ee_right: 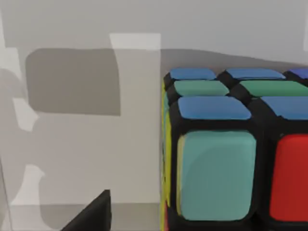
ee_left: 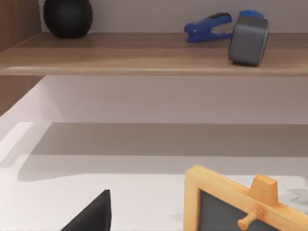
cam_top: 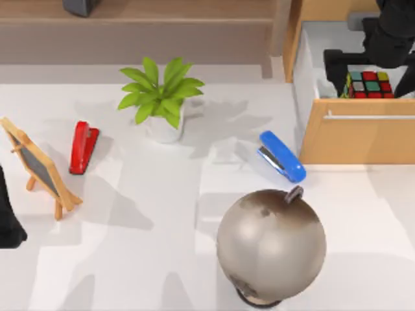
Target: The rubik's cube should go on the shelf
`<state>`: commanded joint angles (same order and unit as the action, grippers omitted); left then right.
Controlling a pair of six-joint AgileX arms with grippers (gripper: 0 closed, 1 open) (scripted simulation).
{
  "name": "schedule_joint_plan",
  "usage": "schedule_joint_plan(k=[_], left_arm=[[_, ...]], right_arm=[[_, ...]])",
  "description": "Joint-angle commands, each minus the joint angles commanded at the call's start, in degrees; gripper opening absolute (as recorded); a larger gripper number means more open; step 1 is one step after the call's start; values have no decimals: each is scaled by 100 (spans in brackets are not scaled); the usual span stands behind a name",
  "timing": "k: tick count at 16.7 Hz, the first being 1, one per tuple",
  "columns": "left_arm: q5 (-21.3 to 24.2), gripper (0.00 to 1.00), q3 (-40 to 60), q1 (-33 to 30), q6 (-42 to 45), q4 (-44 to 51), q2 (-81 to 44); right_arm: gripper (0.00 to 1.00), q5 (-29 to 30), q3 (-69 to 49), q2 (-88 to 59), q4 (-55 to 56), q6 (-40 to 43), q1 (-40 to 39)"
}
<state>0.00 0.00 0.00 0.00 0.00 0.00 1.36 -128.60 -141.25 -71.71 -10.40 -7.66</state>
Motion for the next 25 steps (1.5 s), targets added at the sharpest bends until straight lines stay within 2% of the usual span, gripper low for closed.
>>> schedule_joint_plan(k=[1,14,25], left_arm=[[0,100,0,0,0,0,0],[0,100,0,0,0,0,0],[0,100,0,0,0,0,0]], right_arm=[[100,0,0,0,0,0,0],[2,0,0,0,0,0,0],[0,36,44,63,-64,-30,-15]])
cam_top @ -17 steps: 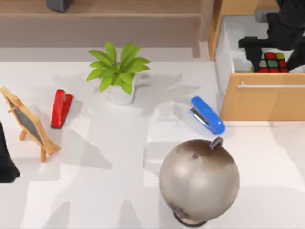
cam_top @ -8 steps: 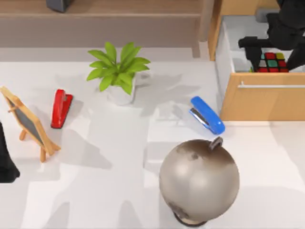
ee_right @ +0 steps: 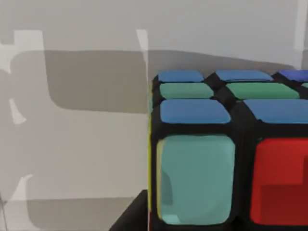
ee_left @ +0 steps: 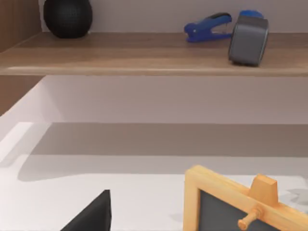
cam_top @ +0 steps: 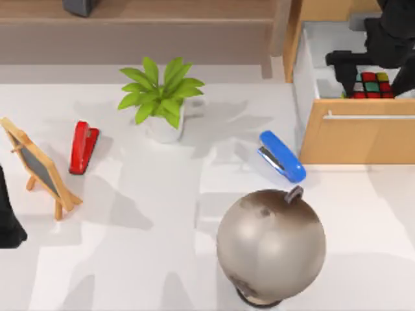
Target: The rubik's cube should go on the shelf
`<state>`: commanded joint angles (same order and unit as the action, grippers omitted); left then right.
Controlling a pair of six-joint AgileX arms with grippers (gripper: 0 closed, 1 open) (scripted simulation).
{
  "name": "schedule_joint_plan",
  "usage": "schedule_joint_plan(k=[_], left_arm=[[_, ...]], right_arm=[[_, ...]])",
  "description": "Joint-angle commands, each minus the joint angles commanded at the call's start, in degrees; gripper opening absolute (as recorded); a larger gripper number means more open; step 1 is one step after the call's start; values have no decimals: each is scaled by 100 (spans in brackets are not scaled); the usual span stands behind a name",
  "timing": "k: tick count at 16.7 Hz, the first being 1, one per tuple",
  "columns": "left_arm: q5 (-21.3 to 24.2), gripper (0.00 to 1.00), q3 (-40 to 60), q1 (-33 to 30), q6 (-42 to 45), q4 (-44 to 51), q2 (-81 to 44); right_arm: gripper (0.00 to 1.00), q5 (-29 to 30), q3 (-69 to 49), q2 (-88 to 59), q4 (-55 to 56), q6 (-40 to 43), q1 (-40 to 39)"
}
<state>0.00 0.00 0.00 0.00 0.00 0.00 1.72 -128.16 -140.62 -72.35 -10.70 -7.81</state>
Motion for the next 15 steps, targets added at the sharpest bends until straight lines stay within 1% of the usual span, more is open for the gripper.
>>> schedule_joint_plan(k=[3,7,11,13,15], left_arm=[[0,100,0,0,0,0,0],[0,100,0,0,0,0,0],[0,100,0,0,0,0,0],[0,100,0,0,0,0,0],[0,100,0,0,0,0,0]], right_arm=[[0,244,111,411,-326,-160,-34],[0,501,-143,1300,-663,-521,-580],[0,360,-570,1619,-689,-696,-1047],[0,206,-757,1462,-654,-629,-1043],[0,49,-842,1109,-638,-484,-863]])
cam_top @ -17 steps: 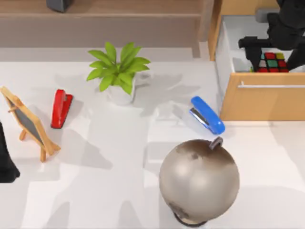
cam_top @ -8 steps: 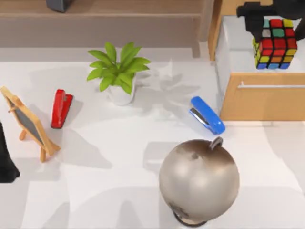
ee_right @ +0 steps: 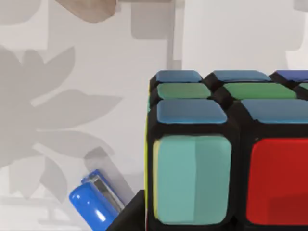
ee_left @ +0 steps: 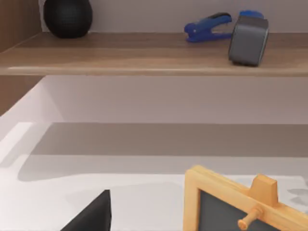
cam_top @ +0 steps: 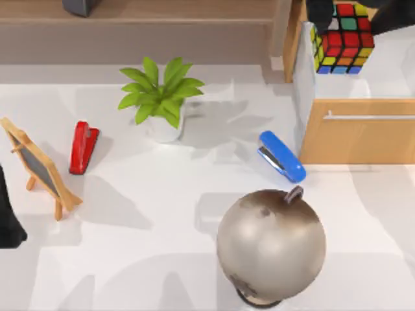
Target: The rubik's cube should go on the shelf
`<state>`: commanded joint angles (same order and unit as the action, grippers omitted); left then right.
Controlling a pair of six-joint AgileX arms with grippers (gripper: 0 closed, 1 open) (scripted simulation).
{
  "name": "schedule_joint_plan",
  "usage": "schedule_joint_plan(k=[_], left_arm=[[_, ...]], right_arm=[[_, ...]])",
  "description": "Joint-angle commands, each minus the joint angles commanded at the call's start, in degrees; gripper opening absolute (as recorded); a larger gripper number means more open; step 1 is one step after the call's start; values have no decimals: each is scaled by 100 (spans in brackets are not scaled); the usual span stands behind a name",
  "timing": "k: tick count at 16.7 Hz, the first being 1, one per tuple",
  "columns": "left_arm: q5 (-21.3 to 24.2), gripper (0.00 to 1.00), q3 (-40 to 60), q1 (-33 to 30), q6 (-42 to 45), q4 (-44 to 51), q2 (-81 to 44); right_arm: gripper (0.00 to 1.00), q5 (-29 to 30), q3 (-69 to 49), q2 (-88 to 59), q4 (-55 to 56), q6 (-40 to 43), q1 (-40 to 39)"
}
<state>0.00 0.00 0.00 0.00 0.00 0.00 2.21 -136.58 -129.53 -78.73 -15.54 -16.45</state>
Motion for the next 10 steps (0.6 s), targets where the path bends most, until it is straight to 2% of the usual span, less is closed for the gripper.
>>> schedule_joint_plan(k=[5,10], left_arm=[[0,100,0,0,0,0,0],[0,100,0,0,0,0,0]], right_arm=[[0,-117,-25,-1075,-70,424,780],[0,-85,-65,-1267,-64,509,864]])
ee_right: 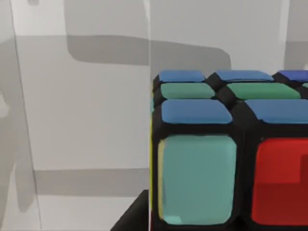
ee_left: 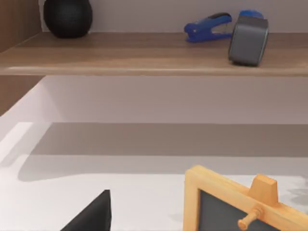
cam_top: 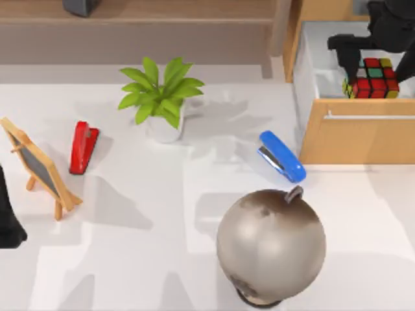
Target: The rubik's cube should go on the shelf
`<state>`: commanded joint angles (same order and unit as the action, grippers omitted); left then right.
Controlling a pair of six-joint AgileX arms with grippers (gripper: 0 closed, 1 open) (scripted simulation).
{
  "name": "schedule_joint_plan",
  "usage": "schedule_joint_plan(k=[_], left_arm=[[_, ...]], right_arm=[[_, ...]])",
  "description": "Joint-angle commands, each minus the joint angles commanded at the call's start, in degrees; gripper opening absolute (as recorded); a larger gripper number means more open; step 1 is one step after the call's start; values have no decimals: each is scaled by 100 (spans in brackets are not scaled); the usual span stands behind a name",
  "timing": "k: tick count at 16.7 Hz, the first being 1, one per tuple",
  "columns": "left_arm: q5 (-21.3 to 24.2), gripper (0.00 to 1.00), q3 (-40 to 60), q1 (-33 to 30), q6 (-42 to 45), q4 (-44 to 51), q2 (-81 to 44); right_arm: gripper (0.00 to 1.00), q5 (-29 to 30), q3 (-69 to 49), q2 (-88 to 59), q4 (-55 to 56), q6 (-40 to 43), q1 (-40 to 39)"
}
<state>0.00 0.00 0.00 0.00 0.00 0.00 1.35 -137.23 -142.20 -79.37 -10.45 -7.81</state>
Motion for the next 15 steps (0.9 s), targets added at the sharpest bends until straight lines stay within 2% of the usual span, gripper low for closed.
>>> schedule_joint_plan(k=[4,8,11,15], left_arm=[[0,100,0,0,0,0,0],[0,100,0,0,0,0,0],[0,100,0,0,0,0,0],[0,100,0,0,0,0,0]], right_arm=[[0,-18,158,175,-9,-44,-34],[0,-250,580,1124,357,-265,-302],[0,-601,969,1956,1197,-517,-950],[0,-1059,1539,2749,3059,-862,-2107]])
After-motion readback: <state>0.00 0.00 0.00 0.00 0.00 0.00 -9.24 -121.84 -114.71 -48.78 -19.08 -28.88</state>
